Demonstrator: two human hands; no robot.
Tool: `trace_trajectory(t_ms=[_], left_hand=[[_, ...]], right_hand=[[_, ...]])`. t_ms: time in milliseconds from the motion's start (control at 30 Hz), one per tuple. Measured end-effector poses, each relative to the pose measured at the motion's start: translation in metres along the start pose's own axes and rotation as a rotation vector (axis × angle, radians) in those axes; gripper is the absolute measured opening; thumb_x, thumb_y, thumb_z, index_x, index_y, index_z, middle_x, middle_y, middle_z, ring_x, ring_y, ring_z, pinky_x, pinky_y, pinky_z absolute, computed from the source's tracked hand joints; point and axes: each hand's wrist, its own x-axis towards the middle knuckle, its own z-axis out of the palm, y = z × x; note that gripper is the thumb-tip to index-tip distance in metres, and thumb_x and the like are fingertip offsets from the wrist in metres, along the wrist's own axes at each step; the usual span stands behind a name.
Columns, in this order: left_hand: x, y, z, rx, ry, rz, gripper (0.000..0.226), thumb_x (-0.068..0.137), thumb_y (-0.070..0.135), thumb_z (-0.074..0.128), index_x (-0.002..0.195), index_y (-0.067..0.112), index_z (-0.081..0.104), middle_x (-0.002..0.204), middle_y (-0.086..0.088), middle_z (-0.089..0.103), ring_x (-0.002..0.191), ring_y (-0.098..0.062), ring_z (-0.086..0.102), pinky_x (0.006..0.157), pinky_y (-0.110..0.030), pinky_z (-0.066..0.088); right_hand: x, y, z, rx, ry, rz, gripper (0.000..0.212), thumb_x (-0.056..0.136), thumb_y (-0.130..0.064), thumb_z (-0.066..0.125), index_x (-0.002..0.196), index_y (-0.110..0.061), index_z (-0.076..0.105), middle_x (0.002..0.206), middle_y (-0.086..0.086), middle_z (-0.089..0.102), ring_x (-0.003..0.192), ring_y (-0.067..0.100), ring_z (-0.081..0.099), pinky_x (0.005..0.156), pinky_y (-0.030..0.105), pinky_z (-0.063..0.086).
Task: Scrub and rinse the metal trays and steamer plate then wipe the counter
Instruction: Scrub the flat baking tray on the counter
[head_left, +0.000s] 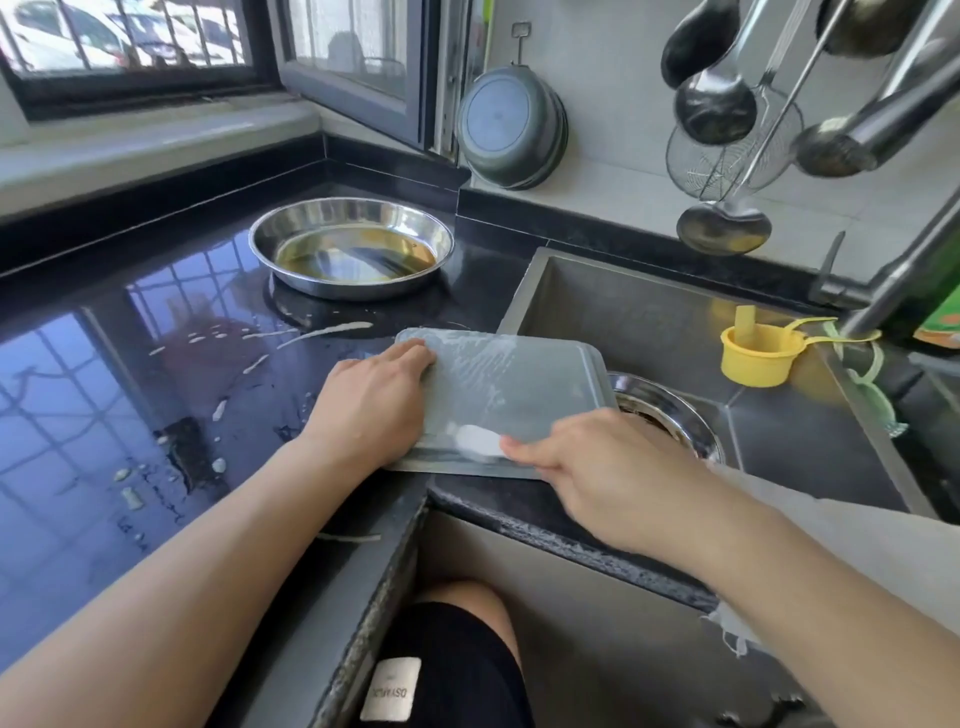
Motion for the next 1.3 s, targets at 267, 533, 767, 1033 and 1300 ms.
trace_trajectory(t_ms=[267, 533, 767, 1033, 1300], left_hand=[[0.002, -0.005, -0.002, 0.012, -0.045, 0.037, 0.053, 0.104, 0.015, 0.042, 0.154, 0.033, 0.043, 0.161, 0.01, 0.04, 0.126, -0.026, 0.06, 0.103, -0.039, 0.041], [0.004, -0.002, -0.004, 0.157, -0.099, 0.153, 0.068, 0.097, 0.013, 0.042, 0.159, 0.039, 0.031, 0.147, 0.011, 0.042, 0.112, -0.026, 0.064, 0.081, -0.035, 0.03], [0.003, 0.0, 0.003, 0.094, -0.099, 0.118, 0.061, 0.099, 0.015, 0.044, 0.156, 0.037, 0.04, 0.157, 0.007, 0.04, 0.121, -0.029, 0.066, 0.093, -0.046, 0.054], [0.001, 0.018, -0.002, 0.08, -0.066, 0.067, 0.053, 0.104, 0.019, 0.041, 0.153, 0.037, 0.042, 0.156, 0.01, 0.041, 0.116, -0.033, 0.064, 0.096, -0.04, 0.044], [-0.002, 0.022, -0.009, 0.14, -0.09, 0.084, 0.057, 0.102, 0.012, 0.042, 0.154, 0.034, 0.039, 0.159, 0.008, 0.036, 0.121, -0.03, 0.06, 0.097, -0.038, 0.041]], right_hand=[[-0.019, 0.009, 0.012, 0.017, 0.078, 0.064, 0.047, 0.106, -0.031, 0.043, 0.142, -0.06, 0.04, 0.08, -0.008, 0.048, 0.084, 0.023, 0.053, 0.073, 0.041, 0.049], [-0.054, 0.061, -0.001, 0.19, 0.101, 0.311, 0.044, 0.101, -0.033, 0.054, 0.122, -0.071, 0.052, 0.07, -0.003, 0.062, 0.072, 0.02, 0.058, 0.071, 0.041, 0.05], [-0.025, 0.009, 0.017, 0.031, 0.145, 0.082, 0.055, 0.103, -0.021, 0.047, 0.144, -0.056, 0.042, 0.082, -0.007, 0.047, 0.092, 0.028, 0.059, 0.073, 0.041, 0.049], [-0.086, 0.104, 0.002, -0.144, 0.265, 0.037, 0.06, 0.086, -0.002, 0.069, 0.125, -0.047, 0.067, 0.088, -0.02, 0.06, 0.06, 0.017, 0.052, 0.045, 0.028, 0.039], [-0.063, 0.125, -0.016, -0.022, 0.188, 0.111, 0.032, 0.095, -0.024, 0.065, 0.119, -0.045, 0.072, 0.089, -0.025, 0.063, 0.077, 0.007, 0.061, 0.067, 0.038, 0.052]])
